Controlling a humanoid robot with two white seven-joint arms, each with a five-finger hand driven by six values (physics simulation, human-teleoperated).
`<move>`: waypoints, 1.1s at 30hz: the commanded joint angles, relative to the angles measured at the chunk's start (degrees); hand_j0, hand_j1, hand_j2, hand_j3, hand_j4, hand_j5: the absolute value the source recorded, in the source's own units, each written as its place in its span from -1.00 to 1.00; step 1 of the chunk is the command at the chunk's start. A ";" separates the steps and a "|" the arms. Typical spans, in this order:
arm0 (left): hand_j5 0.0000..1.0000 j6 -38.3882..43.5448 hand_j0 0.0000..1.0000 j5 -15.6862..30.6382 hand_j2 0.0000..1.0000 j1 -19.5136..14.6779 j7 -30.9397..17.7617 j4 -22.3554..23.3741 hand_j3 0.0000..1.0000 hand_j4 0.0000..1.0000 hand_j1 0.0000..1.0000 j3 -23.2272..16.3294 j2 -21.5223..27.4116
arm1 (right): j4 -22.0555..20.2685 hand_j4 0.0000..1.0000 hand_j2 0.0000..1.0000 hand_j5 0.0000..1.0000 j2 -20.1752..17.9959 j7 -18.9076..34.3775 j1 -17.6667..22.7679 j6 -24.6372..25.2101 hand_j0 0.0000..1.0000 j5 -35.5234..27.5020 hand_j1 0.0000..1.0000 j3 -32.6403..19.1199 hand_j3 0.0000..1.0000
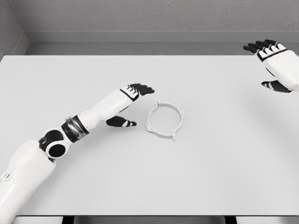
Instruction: Assemble PVC drainage pipe clamps
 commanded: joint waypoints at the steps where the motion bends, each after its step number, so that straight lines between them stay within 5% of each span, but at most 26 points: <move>1: 1.00 0.01 1.00 0.73 1.00 0.18 0.05 -2.22 1.00 1.00 1.00 0.01 1.78 | -1.77 1.00 1.00 1.00 0.51 0.00 0.00 0.11 1.00 -0.22 1.00 1.85 1.00; 4: 1.00 0.01 1.00 1.52 1.00 1.14 0.05 -4.69 1.00 1.00 1.00 0.10 3.89 | -2.21 1.00 1.00 1.00 0.51 0.08 -1.84 0.11 1.00 0.65 1.00 9.85 1.00; 9: 1.00 0.01 1.00 2.05 1.00 0.97 0.13 -4.51 1.00 1.00 1.00 3.35 6.00 | 6.23 1.00 1.00 1.00 1.39 0.08 -9.23 0.11 1.00 1.80 1.00 17.85 1.00; 12: 1.00 0.01 1.00 1.87 1.00 0.79 0.13 -3.90 1.00 1.00 1.00 7.57 8.37 | 16.68 1.00 1.00 1.00 1.48 0.08 -16.34 0.11 1.00 2.76 1.00 24.70 1.00; 16: 1.00 0.01 1.00 1.69 1.00 0.62 0.05 -2.14 1.00 1.00 1.00 11.17 13.38 | 21.70 1.00 1.00 1.00 4.29 0.00 -20.39 0.11 1.00 9.44 1.00 30.86 1.00; 24: 1.00 0.01 1.00 1.69 1.00 0.35 0.05 0.32 1.00 1.00 1.00 12.50 14.52 | 20.30 1.00 1.00 1.00 7.80 -0.09 -23.29 0.11 1.00 14.01 1.00 33.76 1.00; 29: 1.00 0.01 1.00 1.69 1.00 0.27 0.05 1.29 1.00 1.00 1.00 12.41 14.44 | 12.12 1.00 1.00 1.00 7.80 0.00 -20.04 0.11 1.00 10.41 1.00 32.71 1.00; 33: 1.00 0.01 1.00 1.69 1.00 0.27 0.05 1.29 1.00 1.00 1.00 12.32 14.43 | 11.68 1.00 1.00 1.00 7.72 0.08 -18.55 0.11 1.00 8.56 1.00 32.79 1.00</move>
